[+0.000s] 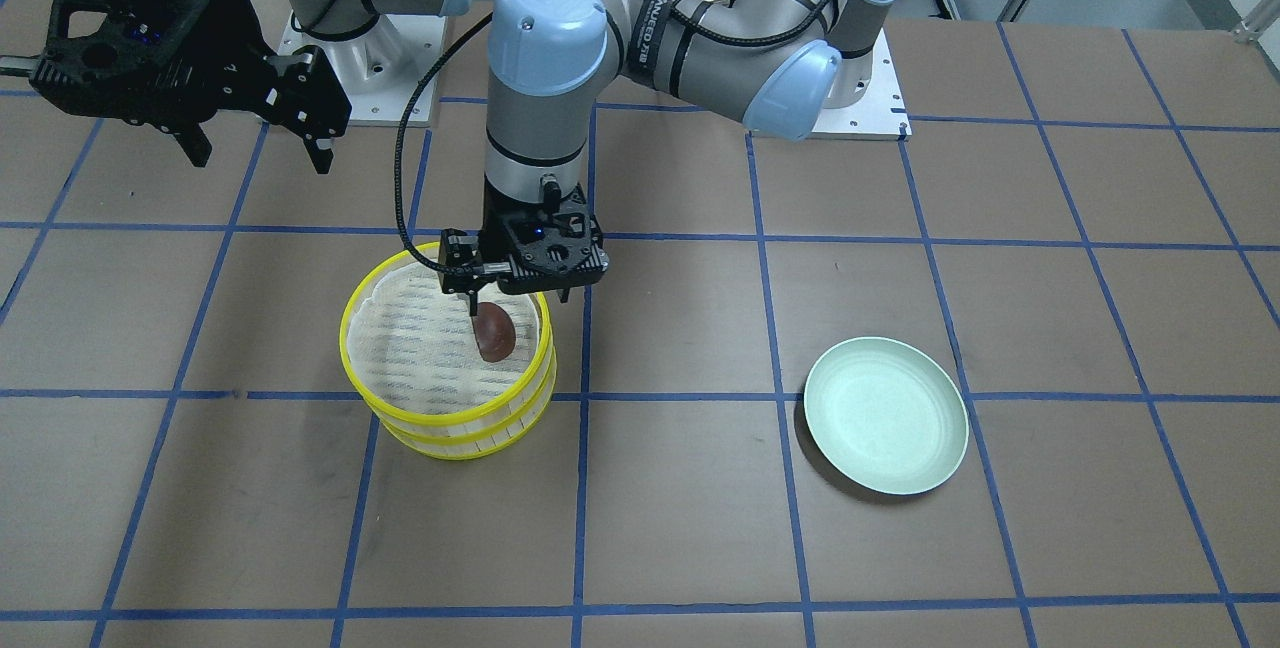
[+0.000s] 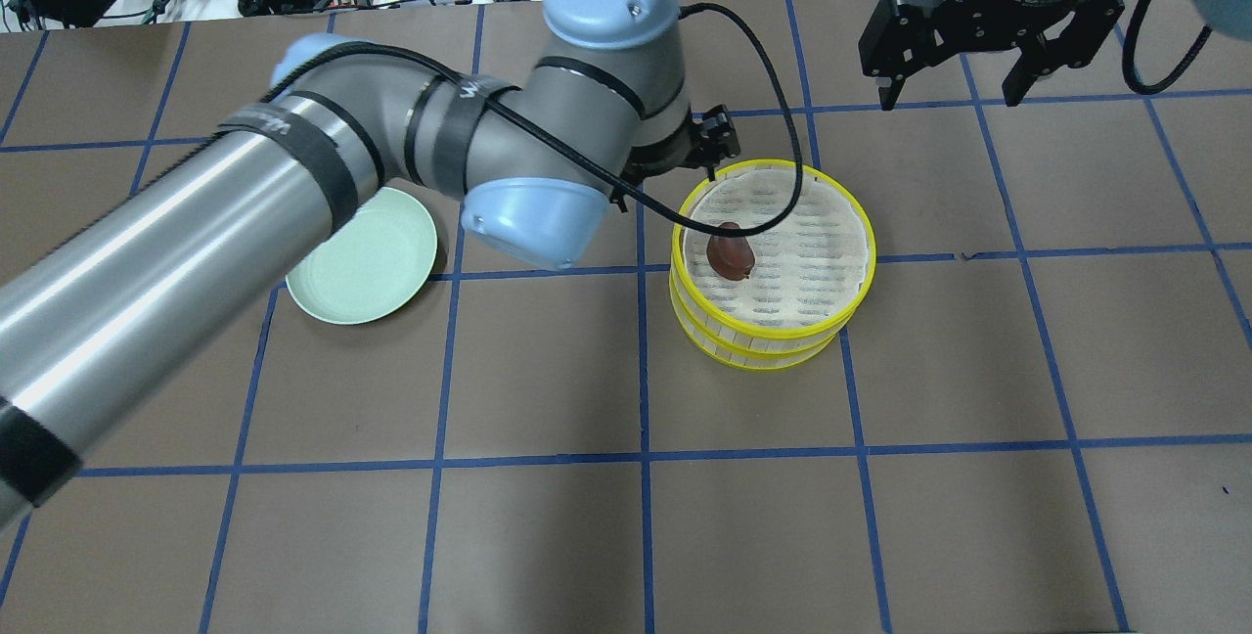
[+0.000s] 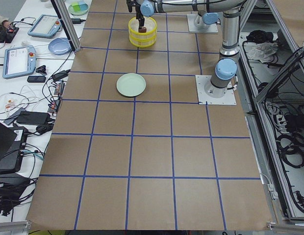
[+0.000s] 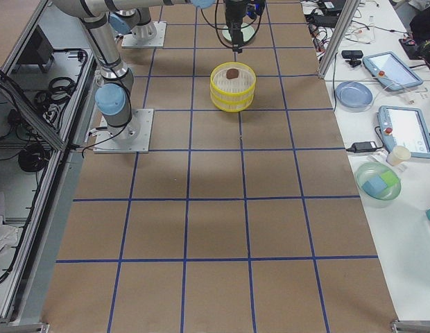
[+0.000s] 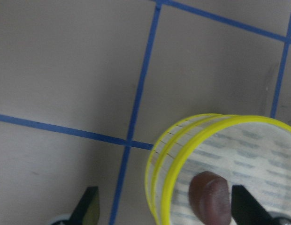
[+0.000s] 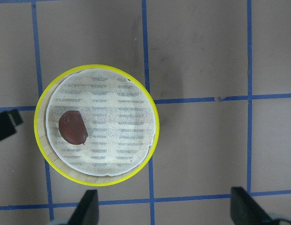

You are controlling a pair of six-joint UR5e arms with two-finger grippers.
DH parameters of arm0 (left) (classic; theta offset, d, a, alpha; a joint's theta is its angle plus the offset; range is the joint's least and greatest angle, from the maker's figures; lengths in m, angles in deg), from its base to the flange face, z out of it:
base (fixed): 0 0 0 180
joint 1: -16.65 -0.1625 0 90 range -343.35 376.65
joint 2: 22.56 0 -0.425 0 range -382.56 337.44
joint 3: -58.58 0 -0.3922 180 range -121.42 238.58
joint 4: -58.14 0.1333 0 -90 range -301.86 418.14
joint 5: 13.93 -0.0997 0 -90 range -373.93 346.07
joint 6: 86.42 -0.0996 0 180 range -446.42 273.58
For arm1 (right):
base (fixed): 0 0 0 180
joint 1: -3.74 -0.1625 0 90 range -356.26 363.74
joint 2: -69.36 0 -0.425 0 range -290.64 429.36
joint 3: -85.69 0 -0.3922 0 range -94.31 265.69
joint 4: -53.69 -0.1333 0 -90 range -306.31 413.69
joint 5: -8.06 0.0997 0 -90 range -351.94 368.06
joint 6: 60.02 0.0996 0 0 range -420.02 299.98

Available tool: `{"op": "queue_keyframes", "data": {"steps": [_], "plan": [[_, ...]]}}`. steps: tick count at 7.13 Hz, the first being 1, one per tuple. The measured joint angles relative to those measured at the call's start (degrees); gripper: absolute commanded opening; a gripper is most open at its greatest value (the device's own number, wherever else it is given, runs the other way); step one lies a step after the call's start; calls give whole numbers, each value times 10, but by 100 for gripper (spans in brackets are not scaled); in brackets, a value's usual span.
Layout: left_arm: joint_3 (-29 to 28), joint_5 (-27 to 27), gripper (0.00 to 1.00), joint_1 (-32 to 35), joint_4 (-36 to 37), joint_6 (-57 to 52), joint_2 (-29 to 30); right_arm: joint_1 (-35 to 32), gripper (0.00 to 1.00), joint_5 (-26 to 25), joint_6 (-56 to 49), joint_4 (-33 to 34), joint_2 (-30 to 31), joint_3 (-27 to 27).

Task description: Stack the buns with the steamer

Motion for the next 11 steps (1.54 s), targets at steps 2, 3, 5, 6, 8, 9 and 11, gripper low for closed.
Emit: {"op": "queue_keyframes", "data": {"steps": [2, 3, 5, 6, 8, 9, 11], "plan": [[-17, -6, 100, -99, -92, -167, -53, 0, 100, 0, 0, 0, 0, 0], [-33, -8, 100, -139, -145, -223, -73, 0, 100, 0, 0, 0, 0, 0], [-77, -14, 100, -178, -232, -281, -105, 0, 100, 0, 0, 0, 0, 0], [-90, -19, 100, -181, -255, -289, -118, 0, 100, 0, 0, -1, 0, 0], [-95, -25, 100, -181, -268, -296, -131, 0, 100, 0, 0, -1, 0, 0], [-94, -27, 100, -181, -270, -297, -132, 0, 100, 0, 0, -1, 0, 0], [-92, -28, 100, -181, -271, -297, -134, 0, 100, 0, 1, -1, 0, 0]]}}
